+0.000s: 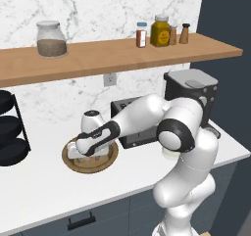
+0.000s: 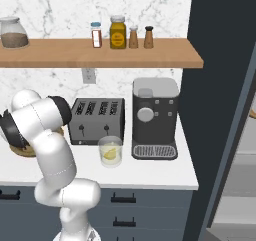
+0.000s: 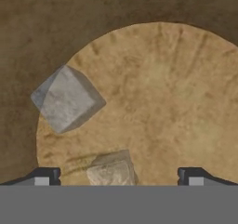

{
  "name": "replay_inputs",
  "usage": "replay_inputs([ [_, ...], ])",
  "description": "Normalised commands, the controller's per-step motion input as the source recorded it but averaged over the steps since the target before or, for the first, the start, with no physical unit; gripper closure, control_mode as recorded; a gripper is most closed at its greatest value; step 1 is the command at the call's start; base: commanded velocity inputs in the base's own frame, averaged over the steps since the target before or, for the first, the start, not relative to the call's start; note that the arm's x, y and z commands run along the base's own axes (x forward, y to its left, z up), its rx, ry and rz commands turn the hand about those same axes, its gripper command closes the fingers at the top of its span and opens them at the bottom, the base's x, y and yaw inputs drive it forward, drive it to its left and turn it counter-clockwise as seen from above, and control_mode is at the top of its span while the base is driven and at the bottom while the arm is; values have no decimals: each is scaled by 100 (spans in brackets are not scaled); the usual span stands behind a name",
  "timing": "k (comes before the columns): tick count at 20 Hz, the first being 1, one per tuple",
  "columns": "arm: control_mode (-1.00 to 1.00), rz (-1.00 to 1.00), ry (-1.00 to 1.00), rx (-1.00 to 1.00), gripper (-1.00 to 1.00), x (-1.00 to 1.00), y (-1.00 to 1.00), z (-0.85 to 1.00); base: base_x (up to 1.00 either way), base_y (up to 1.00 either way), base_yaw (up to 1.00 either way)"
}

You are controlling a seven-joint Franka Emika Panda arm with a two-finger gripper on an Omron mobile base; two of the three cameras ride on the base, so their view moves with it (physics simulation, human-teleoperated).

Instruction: Grab a lemon wedge from the fridge and one ice cube from the ice bowl, and put them in the glass of lemonade.

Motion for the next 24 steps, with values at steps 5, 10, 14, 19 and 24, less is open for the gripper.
replay_inputs([
  [5,-100,0,0,0,-100,0,0,-12,0,0,0],
  [10,-100,0,0,0,-100,-13,0,-9,0,0,0],
  [14,-100,0,0,0,-100,-3,0,-1,0,0,0],
  [19,-100,0,0,0,-100,0,0,0,0,0,0],
  [24,-100,0,0,0,-100,0,0,0,0,0,0],
])
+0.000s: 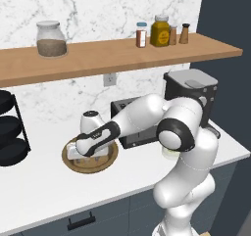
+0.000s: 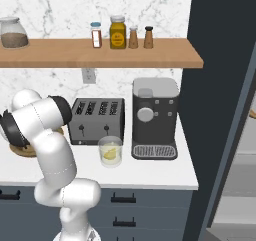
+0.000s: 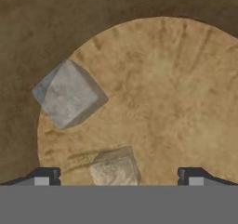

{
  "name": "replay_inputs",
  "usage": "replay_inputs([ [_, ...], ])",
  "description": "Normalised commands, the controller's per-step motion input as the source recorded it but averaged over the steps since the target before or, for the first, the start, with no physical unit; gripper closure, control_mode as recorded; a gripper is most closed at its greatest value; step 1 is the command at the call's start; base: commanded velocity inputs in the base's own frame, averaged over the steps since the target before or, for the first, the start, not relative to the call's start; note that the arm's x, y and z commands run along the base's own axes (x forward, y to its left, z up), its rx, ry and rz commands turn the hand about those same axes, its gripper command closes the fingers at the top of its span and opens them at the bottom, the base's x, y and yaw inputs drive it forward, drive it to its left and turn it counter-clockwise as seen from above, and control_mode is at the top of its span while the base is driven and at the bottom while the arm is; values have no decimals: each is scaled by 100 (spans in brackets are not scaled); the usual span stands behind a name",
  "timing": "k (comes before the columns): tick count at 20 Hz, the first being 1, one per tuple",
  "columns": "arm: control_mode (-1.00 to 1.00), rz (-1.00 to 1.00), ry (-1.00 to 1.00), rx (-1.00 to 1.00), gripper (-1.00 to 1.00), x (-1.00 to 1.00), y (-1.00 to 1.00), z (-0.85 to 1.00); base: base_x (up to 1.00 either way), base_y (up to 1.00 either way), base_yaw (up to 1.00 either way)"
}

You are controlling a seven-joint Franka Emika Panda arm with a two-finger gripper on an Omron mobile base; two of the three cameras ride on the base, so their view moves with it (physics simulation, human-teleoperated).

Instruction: Grab a lemon wedge from the fridge and one ice cube from the ice bowl, and put them in the glass of lemonade.

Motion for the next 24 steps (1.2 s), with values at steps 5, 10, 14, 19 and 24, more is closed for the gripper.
replay_inputs([
  [5,-100,0,0,0,100,0,0,0,0,0,0],
  [10,-100,0,0,0,100,0,0,0,0,0,0],
  [14,-100,0,0,0,100,0,0,0,0,0,0],
  [19,-100,0,0,0,100,-9,0,0,0,0,0],
  [24,-100,0,1,0,100,-3,-1,2,0,0,0],
])
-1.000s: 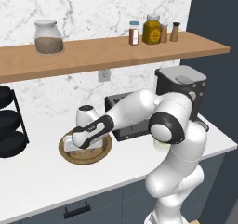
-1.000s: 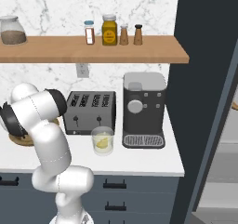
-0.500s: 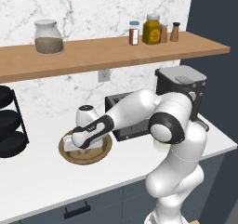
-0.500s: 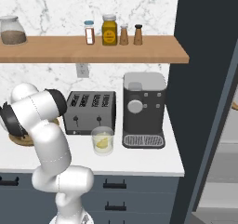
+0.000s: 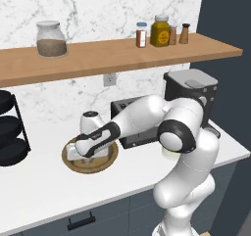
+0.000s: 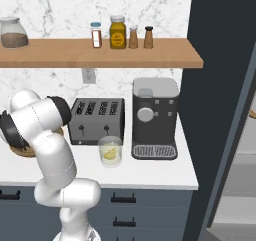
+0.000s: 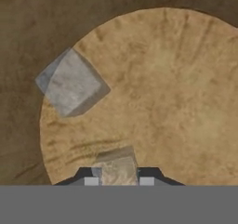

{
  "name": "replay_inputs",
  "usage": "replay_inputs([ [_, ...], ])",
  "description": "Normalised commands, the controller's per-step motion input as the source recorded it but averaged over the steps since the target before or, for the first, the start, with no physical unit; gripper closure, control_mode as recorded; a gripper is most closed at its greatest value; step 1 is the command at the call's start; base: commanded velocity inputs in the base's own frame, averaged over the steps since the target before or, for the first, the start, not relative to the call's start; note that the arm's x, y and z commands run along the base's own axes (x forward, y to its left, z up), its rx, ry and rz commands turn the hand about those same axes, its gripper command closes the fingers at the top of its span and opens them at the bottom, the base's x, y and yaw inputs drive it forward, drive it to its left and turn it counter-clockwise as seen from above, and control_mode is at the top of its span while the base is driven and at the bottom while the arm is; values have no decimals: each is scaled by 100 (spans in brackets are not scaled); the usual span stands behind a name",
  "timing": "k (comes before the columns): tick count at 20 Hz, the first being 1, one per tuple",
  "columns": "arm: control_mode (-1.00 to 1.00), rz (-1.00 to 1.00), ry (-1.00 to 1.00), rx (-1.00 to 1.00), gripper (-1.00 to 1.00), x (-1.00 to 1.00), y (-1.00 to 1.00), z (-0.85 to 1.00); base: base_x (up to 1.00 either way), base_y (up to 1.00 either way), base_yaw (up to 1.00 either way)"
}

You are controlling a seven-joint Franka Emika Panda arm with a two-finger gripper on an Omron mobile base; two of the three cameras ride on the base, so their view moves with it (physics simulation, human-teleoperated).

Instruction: Grab a lemon wedge from the fridge and one ice cube from the ice bowl, and put them in the glass of lemonade.

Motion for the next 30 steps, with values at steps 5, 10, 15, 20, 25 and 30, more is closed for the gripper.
replay_inputs([
  [5,-100,0,0,5,100,0,-5,50,0,0,0],
  [10,-100,0,0,8,100,0,-10,50,0,0,0],
  [15,-100,0,0,5,100,-4,-1,32,0,0,0],
  [20,-100,0,0,6,100,-8,-9,27,0,0,0],
  [25,-100,0,-1,7,100,-4,-14,27,0,0,0],
  [30,-100,0,-1,6,100,-7,-10,23,0,0,0],
])
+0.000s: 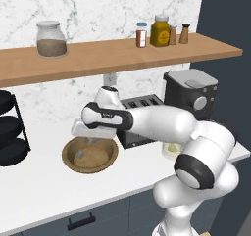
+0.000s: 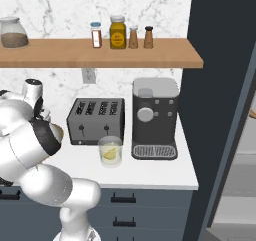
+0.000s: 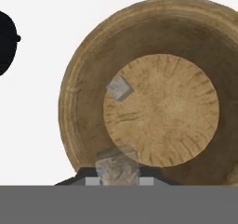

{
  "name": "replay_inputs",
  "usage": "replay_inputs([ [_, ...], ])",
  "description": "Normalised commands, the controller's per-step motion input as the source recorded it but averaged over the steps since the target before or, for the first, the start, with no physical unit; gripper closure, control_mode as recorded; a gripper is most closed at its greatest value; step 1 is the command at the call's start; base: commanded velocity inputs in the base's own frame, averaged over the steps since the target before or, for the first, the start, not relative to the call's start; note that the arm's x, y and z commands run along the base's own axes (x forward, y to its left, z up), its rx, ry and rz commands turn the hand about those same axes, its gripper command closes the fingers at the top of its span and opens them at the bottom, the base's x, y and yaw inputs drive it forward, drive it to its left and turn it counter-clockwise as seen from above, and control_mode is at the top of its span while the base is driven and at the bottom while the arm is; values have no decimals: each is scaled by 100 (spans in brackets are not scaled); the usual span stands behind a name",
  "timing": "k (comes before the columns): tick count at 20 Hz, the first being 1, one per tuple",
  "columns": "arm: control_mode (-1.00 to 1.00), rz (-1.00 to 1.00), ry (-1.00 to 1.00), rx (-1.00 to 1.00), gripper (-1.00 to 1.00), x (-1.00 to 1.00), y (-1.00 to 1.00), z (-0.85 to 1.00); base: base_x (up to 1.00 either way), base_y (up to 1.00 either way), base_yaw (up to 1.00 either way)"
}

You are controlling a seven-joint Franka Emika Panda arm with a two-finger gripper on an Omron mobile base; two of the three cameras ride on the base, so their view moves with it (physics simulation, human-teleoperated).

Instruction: Grab a lemon wedge from the fridge and one ice cube from the ice bowl, and put them in the glass of lemonade.

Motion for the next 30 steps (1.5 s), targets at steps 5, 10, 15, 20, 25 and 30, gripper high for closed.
replay_inputs([
  [5,-100,0,-5,10,100,-18,-26,10,0,0,0],
  [10,-100,-1,-17,-1,100,-35,-56,8,0,0,0],
  [15,-100,-5,-3,-27,100,-36,-38,49,0,0,0],
  [20,-100,-8,13,-38,100,-16,-47,72,0,0,0],
  [25,-100,-9,12,-25,100,-17,-85,42,0,0,0],
  [30,-100,-9,3,-8,100,-8,-100,0,0,0,0],
])
